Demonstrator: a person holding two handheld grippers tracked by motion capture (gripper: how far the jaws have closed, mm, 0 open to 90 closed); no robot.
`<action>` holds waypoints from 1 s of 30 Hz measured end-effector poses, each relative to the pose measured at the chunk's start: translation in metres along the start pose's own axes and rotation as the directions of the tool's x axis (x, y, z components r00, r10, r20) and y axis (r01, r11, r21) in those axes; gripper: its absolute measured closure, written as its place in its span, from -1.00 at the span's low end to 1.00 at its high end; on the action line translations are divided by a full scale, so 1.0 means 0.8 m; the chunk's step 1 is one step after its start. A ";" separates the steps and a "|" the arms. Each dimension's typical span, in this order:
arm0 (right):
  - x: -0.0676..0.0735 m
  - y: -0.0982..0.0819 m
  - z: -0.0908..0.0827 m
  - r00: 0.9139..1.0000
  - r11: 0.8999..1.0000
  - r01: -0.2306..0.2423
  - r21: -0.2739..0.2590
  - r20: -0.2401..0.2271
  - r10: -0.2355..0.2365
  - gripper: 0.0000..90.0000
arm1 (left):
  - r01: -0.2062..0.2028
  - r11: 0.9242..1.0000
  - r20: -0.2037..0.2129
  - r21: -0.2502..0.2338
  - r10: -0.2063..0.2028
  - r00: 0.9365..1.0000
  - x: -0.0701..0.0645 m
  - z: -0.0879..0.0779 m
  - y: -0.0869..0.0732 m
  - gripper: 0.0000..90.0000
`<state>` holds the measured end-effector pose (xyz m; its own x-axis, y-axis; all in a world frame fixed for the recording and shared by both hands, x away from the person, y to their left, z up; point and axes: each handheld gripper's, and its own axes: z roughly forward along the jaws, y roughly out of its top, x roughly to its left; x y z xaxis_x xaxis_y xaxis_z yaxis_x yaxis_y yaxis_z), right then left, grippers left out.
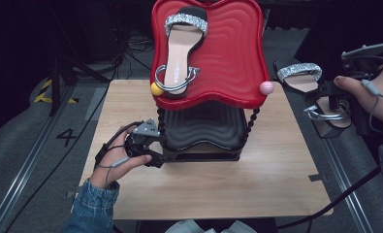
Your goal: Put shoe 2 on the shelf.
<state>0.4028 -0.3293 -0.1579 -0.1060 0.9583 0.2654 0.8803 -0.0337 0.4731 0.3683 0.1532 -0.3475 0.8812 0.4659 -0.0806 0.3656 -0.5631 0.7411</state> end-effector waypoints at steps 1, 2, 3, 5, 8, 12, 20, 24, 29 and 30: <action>0.002 0.002 -0.004 1.000 1.000 0.006 -0.004 0.000 -0.006 -0.03 | 0.003 1.000 0.002 0.000 -0.003 1.000 0.000 0.000 0.000 -0.43; 0.004 0.004 -0.008 1.000 1.000 0.008 -0.009 -0.002 -0.008 -0.03 | 0.005 1.000 0.003 -0.001 -0.005 1.000 -0.001 0.000 0.000 -0.43; 0.007 0.007 -0.012 1.000 1.000 0.013 -0.019 -0.005 -0.013 -0.03 | 0.005 1.000 0.002 -0.001 -0.005 1.000 -0.001 0.000 -0.001 -0.43; 0.013 0.012 -0.018 1.000 0.999 0.019 -0.032 0.000 -0.019 -0.03 | 0.003 1.000 0.001 0.002 -0.003 1.000 0.001 0.000 -0.002 -0.43; 0.018 0.017 -0.023 1.000 0.999 0.027 -0.042 -0.001 -0.027 -0.03 | 0.012 1.000 0.004 -0.010 -0.012 1.000 0.002 0.001 -0.004 -0.42; 0.033 0.025 -0.035 0.999 0.997 0.047 -0.068 -0.006 -0.047 -0.03 | 0.010 1.000 0.002 -0.003 -0.010 1.000 0.002 0.000 -0.005 -0.42; 0.072 0.039 -0.054 0.994 0.990 0.095 -0.104 -0.044 -0.100 -0.03 | 0.016 1.000 -0.004 -0.003 -0.016 1.000 0.002 -0.002 -0.007 -0.43; 0.091 0.044 -0.058 0.991 0.986 0.117 -0.118 -0.054 -0.124 -0.03 | 0.017 1.000 -0.007 -0.010 -0.017 1.000 0.001 -0.002 -0.008 -0.43; 0.114 0.052 -0.054 0.987 0.984 0.138 -0.115 -0.066 -0.147 -0.03 | 0.010 1.000 0.000 -0.006 -0.010 1.000 0.000 -0.005 -0.007 -0.43; 0.121 0.054 -0.052 0.986 0.983 0.145 -0.115 -0.065 -0.153 -0.03 | 0.010 1.000 -0.003 -0.014 -0.010 1.000 0.000 -0.005 -0.007 -0.43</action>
<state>0.4113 -0.2500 -0.0773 -0.2696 0.9315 0.2441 0.7967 0.0734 0.5999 0.3649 0.1588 -0.3489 0.8767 0.4733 -0.0863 0.3702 -0.5491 0.7493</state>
